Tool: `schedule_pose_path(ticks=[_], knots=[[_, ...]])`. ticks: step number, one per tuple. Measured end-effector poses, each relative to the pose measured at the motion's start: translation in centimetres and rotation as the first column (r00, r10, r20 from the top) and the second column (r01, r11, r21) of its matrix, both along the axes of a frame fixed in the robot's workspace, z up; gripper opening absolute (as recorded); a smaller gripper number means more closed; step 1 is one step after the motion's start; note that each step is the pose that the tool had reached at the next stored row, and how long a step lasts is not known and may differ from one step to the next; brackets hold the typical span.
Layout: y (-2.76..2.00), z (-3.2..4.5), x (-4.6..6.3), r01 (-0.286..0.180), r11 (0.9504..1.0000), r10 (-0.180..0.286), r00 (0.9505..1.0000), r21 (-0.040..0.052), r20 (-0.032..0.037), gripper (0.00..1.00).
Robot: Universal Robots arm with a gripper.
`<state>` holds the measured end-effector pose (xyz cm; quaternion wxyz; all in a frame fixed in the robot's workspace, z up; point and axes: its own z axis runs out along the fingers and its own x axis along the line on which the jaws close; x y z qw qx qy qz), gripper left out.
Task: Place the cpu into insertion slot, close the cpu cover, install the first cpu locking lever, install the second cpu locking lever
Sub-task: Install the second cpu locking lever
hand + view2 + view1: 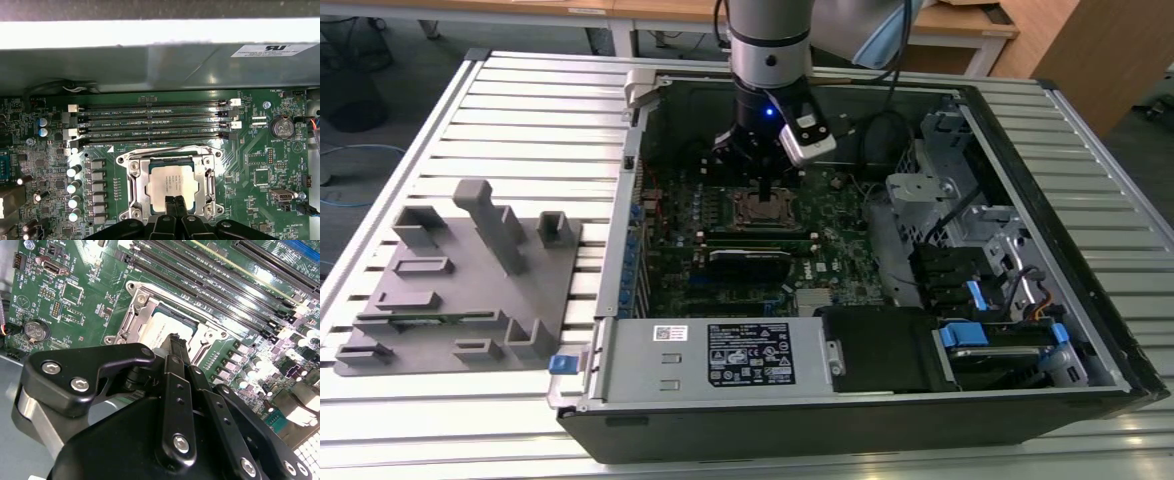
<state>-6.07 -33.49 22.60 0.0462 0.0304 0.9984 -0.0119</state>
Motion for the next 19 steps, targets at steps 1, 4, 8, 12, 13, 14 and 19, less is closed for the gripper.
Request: schedule_pose_path(ticks=[1,4,8,12,13,14,19], knots=[[0.0,0.0,0.0,0.0,1.0,0.0,1.0,-0.0001,0.0,0.11],[-0.02,0.02,0.0,0.0,1.0,0.0,1.0,0.0008,-0.0002,0.11],[-0.18,0.01,0.0,0.0,1.0,0.0,1.0,0.0032,0.0,0.11],[-0.19,0.01,0.0,0.0,1.0,0.0,1.0,0.0033,-0.0001,0.11],[-0.2,0.01,0.0,0.0,1.0,0.0,1.0,0.0033,0.0,0.11],[-0.2,0.02,0.0,0.0,1.0,0.0,1.0,0.0034,0.0,0.11],[-0.2,0.39,0.0,0.0,1.0,0.0,1.0,0.0033,0.0,0.11]])
